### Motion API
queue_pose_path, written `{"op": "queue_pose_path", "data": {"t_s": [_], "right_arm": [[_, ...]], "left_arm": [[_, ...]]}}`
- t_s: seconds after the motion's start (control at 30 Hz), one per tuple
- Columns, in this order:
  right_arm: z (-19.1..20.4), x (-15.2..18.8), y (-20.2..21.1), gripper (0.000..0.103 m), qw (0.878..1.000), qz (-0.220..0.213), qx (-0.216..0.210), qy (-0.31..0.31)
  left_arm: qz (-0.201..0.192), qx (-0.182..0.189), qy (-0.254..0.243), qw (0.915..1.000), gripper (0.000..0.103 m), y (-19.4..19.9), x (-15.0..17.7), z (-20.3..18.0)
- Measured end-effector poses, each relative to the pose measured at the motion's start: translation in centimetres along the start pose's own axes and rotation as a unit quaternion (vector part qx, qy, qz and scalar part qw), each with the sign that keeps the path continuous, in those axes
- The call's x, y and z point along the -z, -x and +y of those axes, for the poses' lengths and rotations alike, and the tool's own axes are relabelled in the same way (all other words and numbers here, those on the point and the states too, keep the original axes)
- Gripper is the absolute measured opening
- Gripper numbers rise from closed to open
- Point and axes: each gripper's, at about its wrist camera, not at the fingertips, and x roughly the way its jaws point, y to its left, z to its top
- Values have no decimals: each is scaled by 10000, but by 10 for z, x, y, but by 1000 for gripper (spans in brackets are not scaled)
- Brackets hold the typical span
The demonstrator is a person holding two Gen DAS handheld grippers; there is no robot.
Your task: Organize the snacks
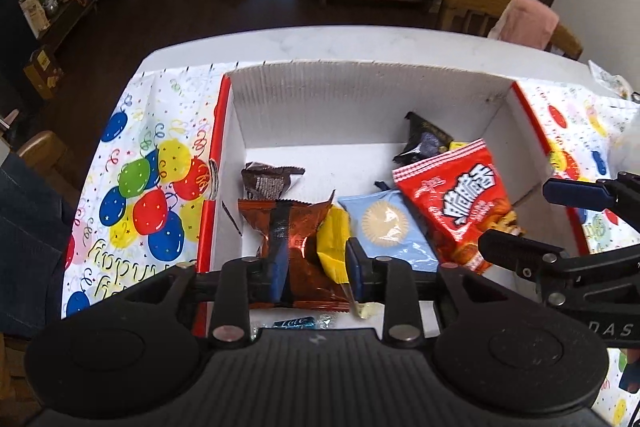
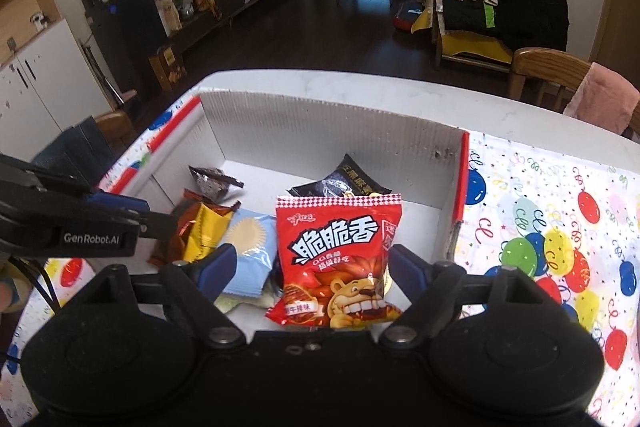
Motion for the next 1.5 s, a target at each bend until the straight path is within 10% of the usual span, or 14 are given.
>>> {"op": "queue_pose_path", "data": {"t_s": [0.13,1.5], "right_arm": [[4,4,17,90,9998,-184,24,-110],[89,48,138,103,9862,-1464,211,-742]], "left_arm": [[-258,124,13,9996,62,16,7,0],[-1599,838,-383,9828,102,147,87,41]]}}
